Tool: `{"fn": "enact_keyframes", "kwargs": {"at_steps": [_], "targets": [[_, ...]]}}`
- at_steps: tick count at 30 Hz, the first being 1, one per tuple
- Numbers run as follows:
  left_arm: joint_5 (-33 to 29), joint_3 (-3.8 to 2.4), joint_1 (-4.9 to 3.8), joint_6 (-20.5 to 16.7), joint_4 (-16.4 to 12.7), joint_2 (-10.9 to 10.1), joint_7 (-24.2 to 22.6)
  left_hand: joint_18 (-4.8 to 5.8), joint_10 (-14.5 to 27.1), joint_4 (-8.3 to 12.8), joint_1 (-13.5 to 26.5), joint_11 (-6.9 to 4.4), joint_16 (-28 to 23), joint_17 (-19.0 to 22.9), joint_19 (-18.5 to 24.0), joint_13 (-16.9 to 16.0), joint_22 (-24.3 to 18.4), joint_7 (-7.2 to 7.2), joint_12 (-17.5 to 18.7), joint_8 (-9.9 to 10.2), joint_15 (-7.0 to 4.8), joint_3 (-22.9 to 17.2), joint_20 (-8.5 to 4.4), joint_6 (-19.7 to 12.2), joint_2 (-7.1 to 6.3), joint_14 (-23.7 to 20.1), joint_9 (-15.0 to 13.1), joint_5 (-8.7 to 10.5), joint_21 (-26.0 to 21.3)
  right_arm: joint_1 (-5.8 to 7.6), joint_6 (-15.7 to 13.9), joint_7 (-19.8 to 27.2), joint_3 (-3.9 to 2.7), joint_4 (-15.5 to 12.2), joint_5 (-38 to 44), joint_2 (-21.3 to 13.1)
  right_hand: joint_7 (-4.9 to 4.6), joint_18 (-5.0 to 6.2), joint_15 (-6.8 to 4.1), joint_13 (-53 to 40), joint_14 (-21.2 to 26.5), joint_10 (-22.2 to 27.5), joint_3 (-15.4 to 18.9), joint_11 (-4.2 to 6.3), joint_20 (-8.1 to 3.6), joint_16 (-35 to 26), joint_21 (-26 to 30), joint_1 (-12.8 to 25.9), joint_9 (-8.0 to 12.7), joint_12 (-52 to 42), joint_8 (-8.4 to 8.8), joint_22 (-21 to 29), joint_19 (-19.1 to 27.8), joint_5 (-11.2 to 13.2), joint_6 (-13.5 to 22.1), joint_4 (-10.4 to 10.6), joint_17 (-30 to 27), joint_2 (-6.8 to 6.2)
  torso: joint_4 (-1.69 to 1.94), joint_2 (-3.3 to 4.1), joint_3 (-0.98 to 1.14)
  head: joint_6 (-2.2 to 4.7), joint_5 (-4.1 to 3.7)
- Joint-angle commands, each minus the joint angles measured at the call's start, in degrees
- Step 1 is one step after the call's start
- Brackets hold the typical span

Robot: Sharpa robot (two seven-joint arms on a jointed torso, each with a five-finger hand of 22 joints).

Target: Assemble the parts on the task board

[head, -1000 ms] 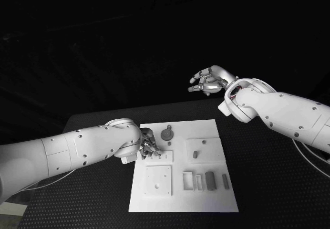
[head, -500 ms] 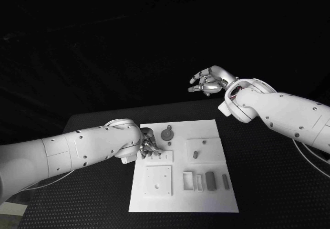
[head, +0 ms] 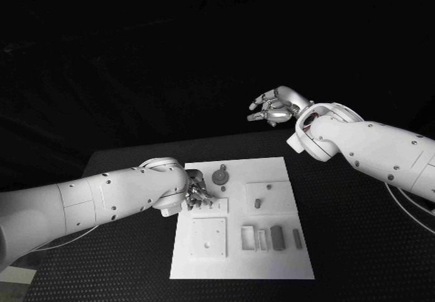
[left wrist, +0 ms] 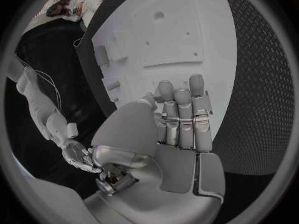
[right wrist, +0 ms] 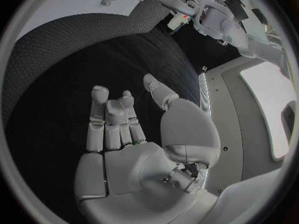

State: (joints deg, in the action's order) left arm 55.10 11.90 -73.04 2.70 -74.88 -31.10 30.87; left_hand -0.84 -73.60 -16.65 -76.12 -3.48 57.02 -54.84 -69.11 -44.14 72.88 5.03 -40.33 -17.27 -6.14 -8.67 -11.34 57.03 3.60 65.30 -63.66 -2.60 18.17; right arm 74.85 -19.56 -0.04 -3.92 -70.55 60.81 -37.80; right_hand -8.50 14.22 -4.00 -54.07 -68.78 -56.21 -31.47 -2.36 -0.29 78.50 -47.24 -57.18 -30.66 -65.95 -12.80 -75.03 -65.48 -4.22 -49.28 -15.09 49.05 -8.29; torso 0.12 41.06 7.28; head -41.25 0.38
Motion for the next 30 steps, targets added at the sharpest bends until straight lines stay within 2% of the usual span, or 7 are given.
{"fn": "enact_keyframes", "kwargs": {"at_steps": [1, 7, 14, 23, 30], "targets": [[0.5, 0.02, 0.12, 0.1, -0.1, 0.2, 0.0, -0.45, 1.2, 0.1, 0.1, -0.94, 0.4, 0.2, 0.0, 0.0, 0.2, -3.85, -0.2, 0.4, 0.02, -0.3, -0.23, 9.0, -0.38, -0.4, -1.3, -0.17, -0.2, 0.00, 0.7, 0.4, -0.03, 0.0, 0.0, 0.0, -0.37, 0.78, 0.09, 0.1, 0.5, 0.3, 0.2, -0.02, -0.16, 0.0, 0.3, 0.0, 0.1, -0.1, 0.06, -0.8, 0.1, -0.1, 0.1, 0.0, 0.0, 0.57, -0.05, 0.01, 0.02, -0.01, 0.00], [0.6, 0.02, 0.18, -0.5, -0.2, -0.1, -0.3, -0.43, 1.4, 0.5, -2.2, -0.91, 1.0, 1.0, 0.0, 0.0, 0.7, -3.79, -0.4, 1.2, -0.08, -0.5, -0.28, 9.3, -1.18, -0.7, -0.8, -0.17, -0.4, 0.00, 0.7, 0.4, -0.03, 0.0, 0.0, 0.0, -0.38, 0.78, 0.10, 0.1, 0.5, 0.3, 0.3, -0.03, -0.14, 0.1, 0.3, 0.1, 0.1, -0.1, 0.08, -0.8, 0.1, -0.1, 0.1, 0.0, 0.1, 0.61, -0.04, 0.00, 0.02, 0.01, -0.07], [1.2, 0.02, 0.21, -0.9, -0.4, -0.2, -0.5, -0.32, 1.5, 0.2, -2.5, -0.84, 1.2, 1.4, 0.0, 0.0, 0.9, -3.70, -0.5, 1.5, -0.06, 0.0, -0.24, 9.4, -2.01, -0.9, -0.7, -0.19, -0.5, 0.00, 0.8, 0.4, -0.03, 0.1, 0.0, 0.0, -0.39, 0.78, 0.11, 0.1, 0.6, 0.3, 0.3, -0.04, -0.12, 0.1, 0.3, 0.2, 0.1, -0.1, 0.09, -0.8, 0.1, -0.1, 0.1, 0.1, 0.1, 0.64, 0.07, 0.02, -0.03, 0.04, -0.17], [2.9, 0.03, 0.39, -1.1, -0.7, -0.2, -0.6, -0.19, 1.5, -0.1, -0.6, -0.77, 1.7, 2.1, -0.3, 0.1, 1.0, -3.61, -0.6, 2.0, -0.06, 1.0, -0.23, 9.6, -3.79, -1.0, -0.5, -0.17, -0.8, 0.00, 0.8, 0.4, -0.03, 0.1, 0.0, 0.0, -0.40, 0.78, 0.11, 0.1, 0.6, 0.3, 0.4, -0.04, -0.11, 0.1, 0.3, 0.3, 0.2, -0.1, 0.11, -0.8, 0.1, -0.1, 0.1, 0.2, 0.1, 0.65, 0.09, 0.04, -0.08, 0.00, -0.14], [4.0, 0.04, 0.54, -1.3, -0.7, -0.1, -0.5, -0.21, 1.5, -0.1, 0.8, -0.81, 2.0, 2.7, -0.5, 0.2, 1.0, -3.64, -0.7, 2.4, -0.15, 0.8, -0.33, 9.7, -4.14, -1.0, -0.3, -0.17, -1.1, 0.00, 0.9, 0.3, -0.03, -0.1, 0.0, -0.1, -0.40, 0.78, 0.12, 0.1, 0.6, 0.4, 0.4, -0.05, -0.10, 0.0, 0.3, 0.4, 0.2, -0.1, 0.12, -0.8, 0.1, -0.1, 0.1, 0.2, 0.1, 0.66, 0.05, 0.05, -0.07, 0.00, -0.12]]}}
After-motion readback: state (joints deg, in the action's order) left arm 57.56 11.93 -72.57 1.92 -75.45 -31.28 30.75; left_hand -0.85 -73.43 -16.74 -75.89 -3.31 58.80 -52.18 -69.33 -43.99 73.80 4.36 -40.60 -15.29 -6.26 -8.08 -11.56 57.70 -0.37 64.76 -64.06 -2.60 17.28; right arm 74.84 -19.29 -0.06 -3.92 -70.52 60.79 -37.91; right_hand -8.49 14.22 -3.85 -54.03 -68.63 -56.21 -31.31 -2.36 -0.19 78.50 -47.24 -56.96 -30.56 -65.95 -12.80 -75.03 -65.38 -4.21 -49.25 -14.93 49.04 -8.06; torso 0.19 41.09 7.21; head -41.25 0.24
